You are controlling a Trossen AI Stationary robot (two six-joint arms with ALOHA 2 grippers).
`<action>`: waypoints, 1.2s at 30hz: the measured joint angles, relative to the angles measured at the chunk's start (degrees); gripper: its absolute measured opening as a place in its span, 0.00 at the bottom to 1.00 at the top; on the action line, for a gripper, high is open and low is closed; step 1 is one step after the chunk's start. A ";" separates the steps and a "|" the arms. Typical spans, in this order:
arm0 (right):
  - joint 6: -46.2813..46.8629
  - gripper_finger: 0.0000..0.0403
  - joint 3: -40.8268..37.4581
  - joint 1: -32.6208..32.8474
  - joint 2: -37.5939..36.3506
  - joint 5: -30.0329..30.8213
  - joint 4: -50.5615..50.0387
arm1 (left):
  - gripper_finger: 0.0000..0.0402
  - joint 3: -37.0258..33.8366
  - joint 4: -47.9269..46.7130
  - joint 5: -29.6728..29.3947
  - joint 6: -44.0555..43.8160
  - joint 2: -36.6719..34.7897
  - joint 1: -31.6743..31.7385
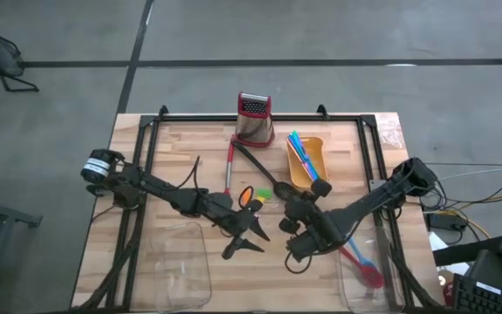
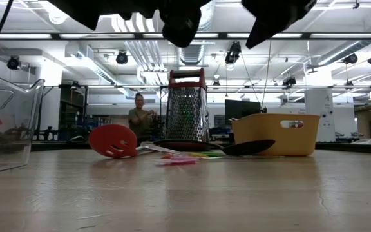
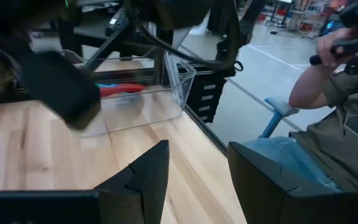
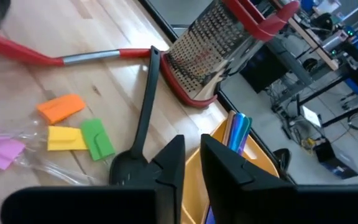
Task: Pick & Place Kitchen Items
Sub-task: Put the black draining spoon into the right transparent bin
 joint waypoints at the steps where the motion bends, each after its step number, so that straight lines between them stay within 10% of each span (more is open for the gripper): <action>1: -1.45 0.08 -0.49 -0.27 0.00 -0.08 1.43 | 0.42 -0.01 -0.47 -0.35 0.19 -0.32 0.00; 36: -14.67 0.02 -3.33 -2.95 0.00 -5.76 17.00 | 0.42 -15.88 6.82 -5.88 4.89 -14.93 1.83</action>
